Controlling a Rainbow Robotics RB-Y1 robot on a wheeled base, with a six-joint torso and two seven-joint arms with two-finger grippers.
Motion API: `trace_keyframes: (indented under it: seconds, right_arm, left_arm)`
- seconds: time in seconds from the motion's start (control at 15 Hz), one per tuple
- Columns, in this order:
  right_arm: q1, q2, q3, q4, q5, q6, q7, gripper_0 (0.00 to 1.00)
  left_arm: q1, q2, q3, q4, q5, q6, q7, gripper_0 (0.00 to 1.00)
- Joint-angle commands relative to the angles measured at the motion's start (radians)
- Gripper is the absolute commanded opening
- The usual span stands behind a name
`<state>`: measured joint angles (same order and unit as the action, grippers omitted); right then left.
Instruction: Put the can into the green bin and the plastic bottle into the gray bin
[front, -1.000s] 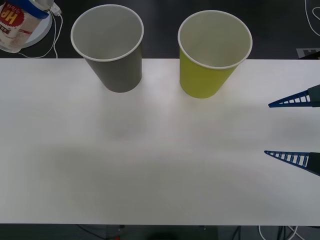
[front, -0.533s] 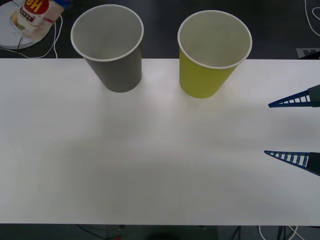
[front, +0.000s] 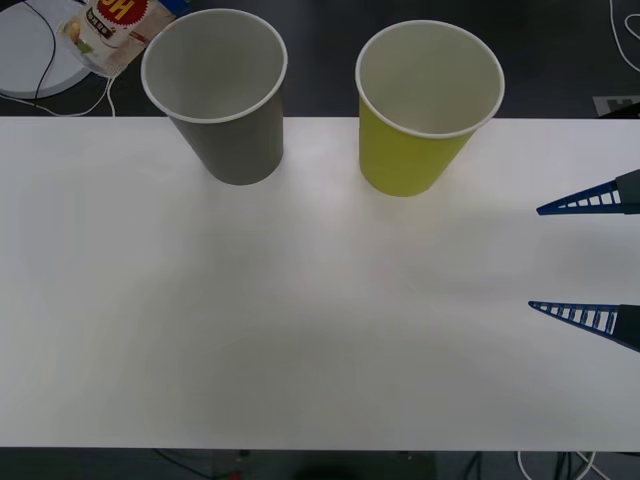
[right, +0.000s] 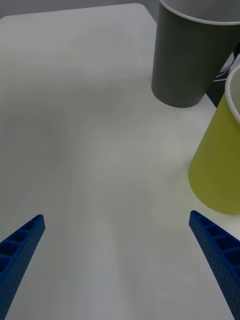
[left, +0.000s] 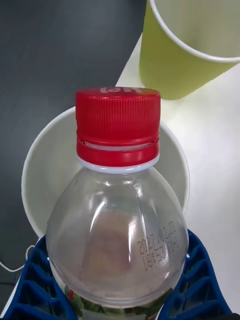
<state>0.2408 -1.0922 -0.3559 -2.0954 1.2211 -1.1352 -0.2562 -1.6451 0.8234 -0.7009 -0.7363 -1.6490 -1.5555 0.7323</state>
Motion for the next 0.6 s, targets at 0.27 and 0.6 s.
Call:
trace_keyframes:
  seconds: [0.27, 0.6]
  right_arm:
    - [0.000, 0.000, 0.000, 0.000, 0.000, 0.000, 0.000, 1.00]
    - [0.000, 0.000, 0.000, 0.000, 0.000, 0.000, 0.000, 1.00]
  left_arm:
    - [-0.045, -0.076, 0.000, 0.137, -0.023, 0.037, -0.002, 0.00]
    - [-0.050, -0.102, 0.000, 0.140, -0.057, 0.083, 0.013, 0.00]
